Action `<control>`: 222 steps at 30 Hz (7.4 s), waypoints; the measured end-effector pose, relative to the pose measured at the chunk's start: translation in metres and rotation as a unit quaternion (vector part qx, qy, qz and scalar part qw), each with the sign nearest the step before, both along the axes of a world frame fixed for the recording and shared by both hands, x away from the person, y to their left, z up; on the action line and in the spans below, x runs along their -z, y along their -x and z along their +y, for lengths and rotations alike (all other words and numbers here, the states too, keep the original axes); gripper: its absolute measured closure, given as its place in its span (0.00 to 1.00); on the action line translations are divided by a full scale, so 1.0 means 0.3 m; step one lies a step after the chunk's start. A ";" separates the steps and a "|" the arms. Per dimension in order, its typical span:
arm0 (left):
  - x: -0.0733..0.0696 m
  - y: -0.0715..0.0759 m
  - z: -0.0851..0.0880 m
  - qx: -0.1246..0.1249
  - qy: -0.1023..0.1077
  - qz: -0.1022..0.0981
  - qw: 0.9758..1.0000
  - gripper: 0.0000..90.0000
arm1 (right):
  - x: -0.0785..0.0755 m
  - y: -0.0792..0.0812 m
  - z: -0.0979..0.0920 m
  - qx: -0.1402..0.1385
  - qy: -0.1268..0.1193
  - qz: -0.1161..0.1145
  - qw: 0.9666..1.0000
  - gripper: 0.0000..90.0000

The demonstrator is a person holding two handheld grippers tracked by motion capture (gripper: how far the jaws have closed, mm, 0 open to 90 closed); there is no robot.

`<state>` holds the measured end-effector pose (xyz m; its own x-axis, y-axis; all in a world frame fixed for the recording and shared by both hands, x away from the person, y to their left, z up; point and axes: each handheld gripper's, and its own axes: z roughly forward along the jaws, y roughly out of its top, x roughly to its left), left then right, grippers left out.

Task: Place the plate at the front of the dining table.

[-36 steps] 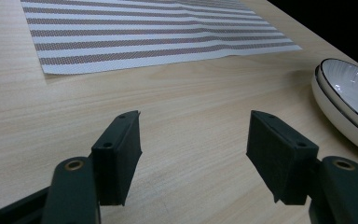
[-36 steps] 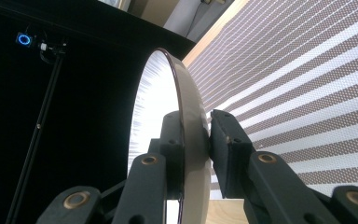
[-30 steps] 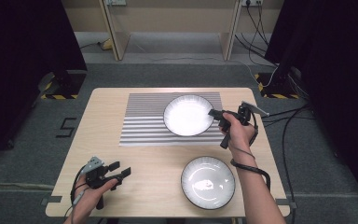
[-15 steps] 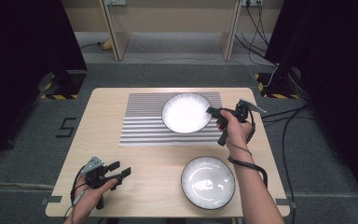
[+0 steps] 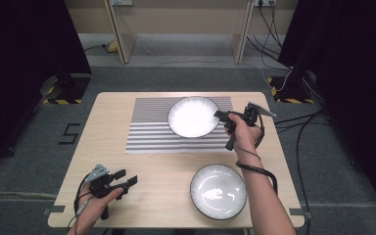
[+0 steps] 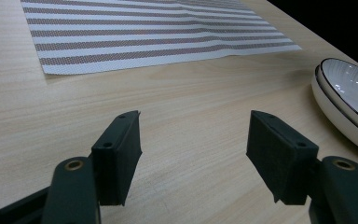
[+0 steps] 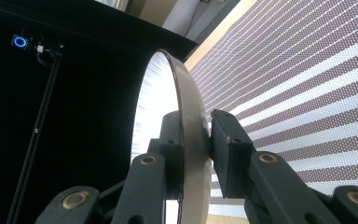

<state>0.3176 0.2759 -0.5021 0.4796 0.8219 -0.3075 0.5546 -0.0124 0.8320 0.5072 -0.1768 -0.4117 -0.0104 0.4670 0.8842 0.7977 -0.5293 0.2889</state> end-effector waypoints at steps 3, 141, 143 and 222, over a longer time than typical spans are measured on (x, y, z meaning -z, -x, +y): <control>0.000 0.000 -0.001 0.001 0.000 -0.001 1.000 0.39 | 0.001 -0.007 0.004 0.001 -0.002 0.003 1.000 0.83; 0.024 0.006 -0.003 0.008 -0.003 0.006 1.000 0.39 | 0.142 -0.284 0.189 0.025 0.001 0.057 0.998 0.82; 0.024 0.006 -0.004 0.009 -0.003 0.007 1.000 0.39 | 0.145 -0.285 0.189 0.025 0.003 0.057 0.998 0.82; 0.020 0.002 -0.003 0.012 -0.006 0.002 1.000 0.39 | 0.268 -0.307 0.199 0.058 0.011 0.088 0.994 0.80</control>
